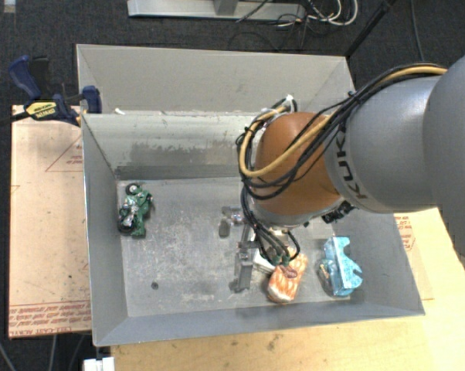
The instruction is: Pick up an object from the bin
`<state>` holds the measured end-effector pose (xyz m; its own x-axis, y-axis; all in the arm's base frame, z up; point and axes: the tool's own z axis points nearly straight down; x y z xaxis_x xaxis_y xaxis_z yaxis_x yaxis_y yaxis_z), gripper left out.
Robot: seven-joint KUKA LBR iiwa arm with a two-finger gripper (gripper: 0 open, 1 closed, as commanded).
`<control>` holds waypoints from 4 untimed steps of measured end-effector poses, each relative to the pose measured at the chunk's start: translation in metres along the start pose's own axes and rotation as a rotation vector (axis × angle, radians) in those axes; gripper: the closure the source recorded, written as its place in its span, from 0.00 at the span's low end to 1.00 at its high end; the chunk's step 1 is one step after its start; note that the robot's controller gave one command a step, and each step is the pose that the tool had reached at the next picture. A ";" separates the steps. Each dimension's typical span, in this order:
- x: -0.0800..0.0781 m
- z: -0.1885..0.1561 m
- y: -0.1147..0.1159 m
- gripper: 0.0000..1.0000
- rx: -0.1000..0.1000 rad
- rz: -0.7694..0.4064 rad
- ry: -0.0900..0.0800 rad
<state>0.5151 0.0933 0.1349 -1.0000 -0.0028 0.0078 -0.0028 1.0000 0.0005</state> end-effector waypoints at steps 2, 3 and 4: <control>-0.032 0.024 -0.044 0.00 0.000 -0.127 -0.012; 0.005 0.014 -0.042 0.00 0.000 0.019 -0.007; -0.026 0.015 -0.065 0.00 0.000 -0.014 -0.010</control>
Offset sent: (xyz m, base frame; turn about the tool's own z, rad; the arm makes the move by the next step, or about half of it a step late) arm 0.0690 -0.1080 -0.0649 -0.2933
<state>0.5413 0.0281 0.1196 -0.9999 -0.0171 -0.0018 -0.0171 0.9999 0.0009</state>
